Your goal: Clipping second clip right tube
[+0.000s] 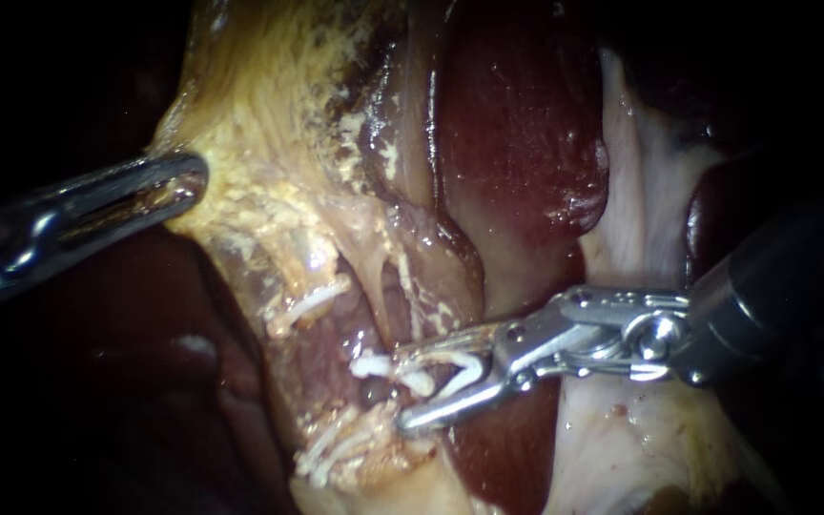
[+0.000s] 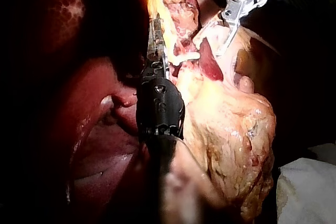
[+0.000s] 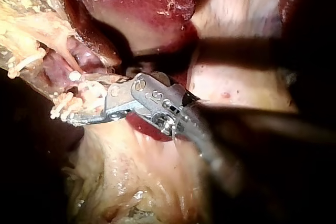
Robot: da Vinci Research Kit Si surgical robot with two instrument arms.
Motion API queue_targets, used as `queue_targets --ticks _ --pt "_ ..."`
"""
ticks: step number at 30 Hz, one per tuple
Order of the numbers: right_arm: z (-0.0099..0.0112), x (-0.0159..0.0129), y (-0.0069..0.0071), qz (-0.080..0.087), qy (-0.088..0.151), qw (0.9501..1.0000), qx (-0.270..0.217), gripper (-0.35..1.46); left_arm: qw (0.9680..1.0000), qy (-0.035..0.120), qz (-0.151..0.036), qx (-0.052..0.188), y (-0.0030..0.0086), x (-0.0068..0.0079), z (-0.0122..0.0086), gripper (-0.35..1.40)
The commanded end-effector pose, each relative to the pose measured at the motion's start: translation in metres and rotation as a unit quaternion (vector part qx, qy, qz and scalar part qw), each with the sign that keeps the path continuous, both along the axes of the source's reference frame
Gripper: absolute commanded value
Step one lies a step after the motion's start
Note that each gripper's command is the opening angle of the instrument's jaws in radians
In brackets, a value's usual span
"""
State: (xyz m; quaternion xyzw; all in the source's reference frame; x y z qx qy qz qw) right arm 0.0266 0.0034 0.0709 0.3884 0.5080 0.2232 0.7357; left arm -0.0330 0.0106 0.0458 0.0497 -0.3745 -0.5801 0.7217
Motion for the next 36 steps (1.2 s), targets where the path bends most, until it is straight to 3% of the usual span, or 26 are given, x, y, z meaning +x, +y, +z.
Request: queue_targets --ticks 1,9,18,36 --pt "0.0001 -0.0001 0.0002 0.002 -0.001 1.0000 -0.003 0.56 1.0000 0.000 0.000 0.000 0.0000 0.0000 0.0000 -0.35" --pt "0.0017 0.0003 0.0009 0.014 -0.008 0.9998 -0.009 0.56 1.0000 0.000 0.000 0.000 0.0000 0.0000 0.0000 -0.35" --pt "0.0043 0.0022 0.0000 0.017 -0.013 0.9996 -0.017 0.56 1.0000 0.000 0.000 0.000 0.0000 0.0000 0.0000 -0.35" --pt "0.0077 0.0063 -0.0023 -0.002 0.004 0.9998 -0.021 0.55 1.0000 0.000 -0.001 0.000 -0.0001 -0.0001 -0.0001 -0.35"
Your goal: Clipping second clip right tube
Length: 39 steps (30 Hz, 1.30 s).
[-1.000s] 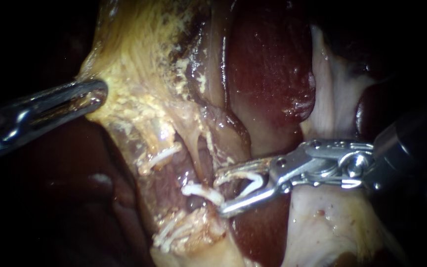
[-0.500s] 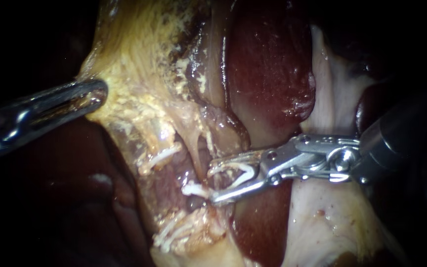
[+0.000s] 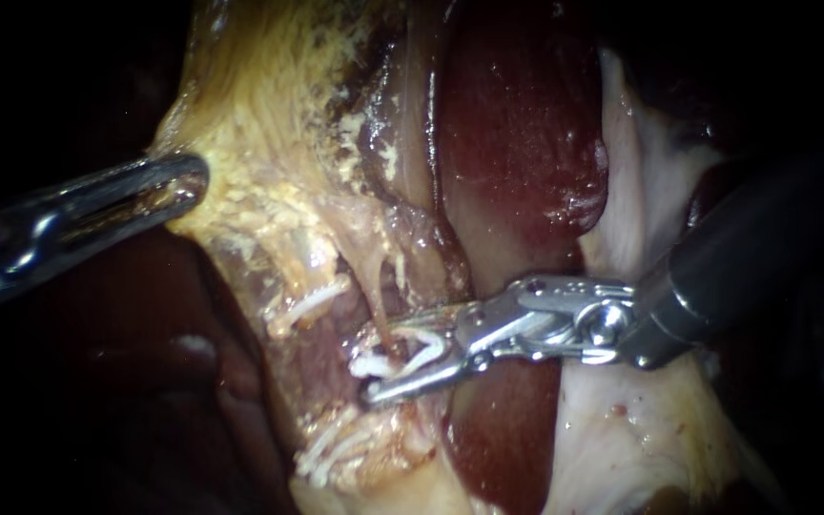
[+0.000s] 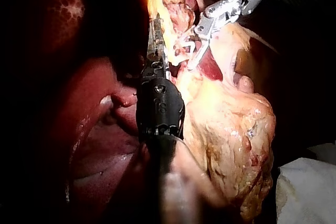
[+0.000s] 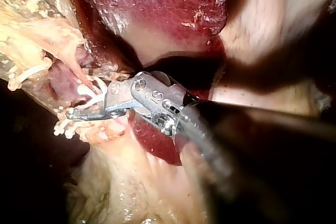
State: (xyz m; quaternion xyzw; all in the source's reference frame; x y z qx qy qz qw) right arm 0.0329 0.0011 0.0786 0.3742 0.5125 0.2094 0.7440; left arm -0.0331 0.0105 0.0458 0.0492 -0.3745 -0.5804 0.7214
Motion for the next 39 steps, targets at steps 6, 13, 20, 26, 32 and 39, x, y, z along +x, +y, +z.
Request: queue_targets --ticks 6,13,20,26,32,39 --pt "-0.0002 -0.0001 0.0003 0.004 0.009 0.9999 0.003 0.53 1.0000 0.000 0.000 0.000 0.0000 0.0000 0.0000 -0.35" --pt "-0.0002 0.0003 0.0003 0.007 0.013 0.9999 0.007 0.50 1.0000 0.000 0.000 0.000 0.0000 0.0000 0.0000 -0.35" --pt "-0.0002 0.0004 0.0003 0.008 0.016 0.9998 0.011 0.39 1.0000 0.000 0.000 0.000 0.0000 0.0000 0.0000 -0.35" --pt "-0.0002 0.0004 0.0004 0.008 0.015 0.9998 0.014 0.06 1.0000 0.000 0.000 0.000 0.0000 0.0000 0.0000 -0.35" --pt "0.0000 0.0002 0.0005 0.009 0.012 0.9996 0.026 -0.31 1.0000 0.000 0.000 0.000 0.0000 0.0000 0.0000 -0.35" --pt "0.0001 0.0002 0.0004 0.012 0.009 0.9993 0.033 -0.35 1.0000 0.000 0.000 0.000 0.0000 0.0000 0.0000 -0.35"
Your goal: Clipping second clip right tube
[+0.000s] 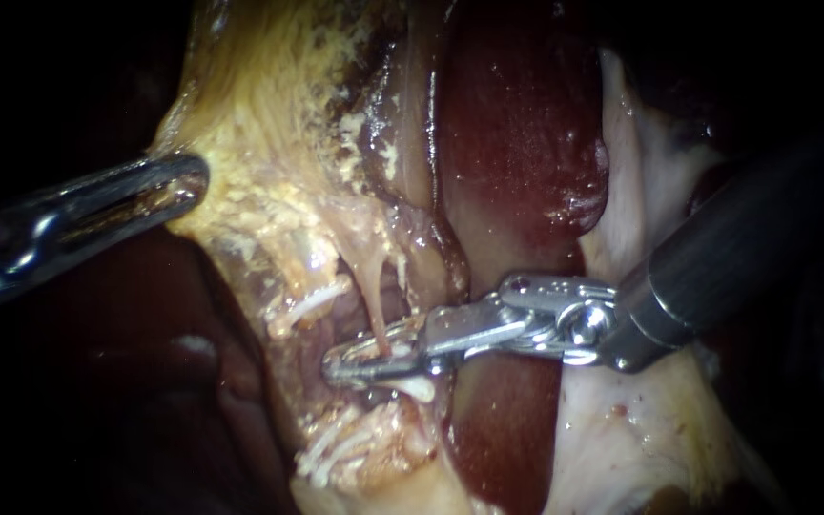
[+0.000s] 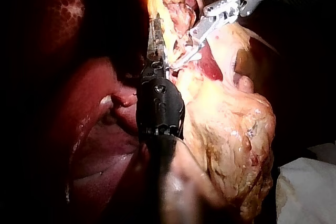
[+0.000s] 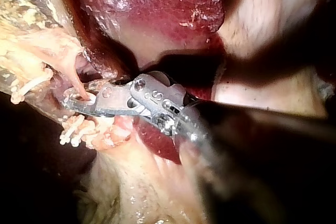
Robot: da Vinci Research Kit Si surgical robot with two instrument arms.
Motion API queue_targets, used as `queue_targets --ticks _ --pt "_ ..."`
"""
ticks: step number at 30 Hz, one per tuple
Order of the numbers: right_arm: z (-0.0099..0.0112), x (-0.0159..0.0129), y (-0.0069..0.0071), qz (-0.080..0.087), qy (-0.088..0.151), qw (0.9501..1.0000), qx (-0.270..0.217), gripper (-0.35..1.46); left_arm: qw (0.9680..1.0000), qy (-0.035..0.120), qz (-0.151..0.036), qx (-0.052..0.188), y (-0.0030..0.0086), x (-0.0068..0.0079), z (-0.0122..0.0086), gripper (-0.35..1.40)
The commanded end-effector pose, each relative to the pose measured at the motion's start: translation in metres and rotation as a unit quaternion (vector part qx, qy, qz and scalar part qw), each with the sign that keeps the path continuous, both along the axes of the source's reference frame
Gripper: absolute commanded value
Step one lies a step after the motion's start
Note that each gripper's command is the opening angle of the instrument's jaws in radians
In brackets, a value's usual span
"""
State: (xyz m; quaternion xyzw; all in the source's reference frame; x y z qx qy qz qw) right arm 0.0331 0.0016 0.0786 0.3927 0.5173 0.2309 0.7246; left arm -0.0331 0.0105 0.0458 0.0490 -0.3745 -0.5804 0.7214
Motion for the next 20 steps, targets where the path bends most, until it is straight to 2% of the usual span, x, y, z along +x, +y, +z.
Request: queue_targets --ticks 1,20 --pt "0.0001 0.0000 -0.0001 0.000 0.000 1.0000 0.002 -0.35 1.0000 0.000 0.000 0.000 0.0000 0.0000 0.0000 -0.35" --pt "0.0001 0.0000 -0.0002 0.000 -0.001 1.0000 0.005 -0.35 1.0000 0.000 0.000 0.000 0.0000 0.0000 0.0000 -0.35"
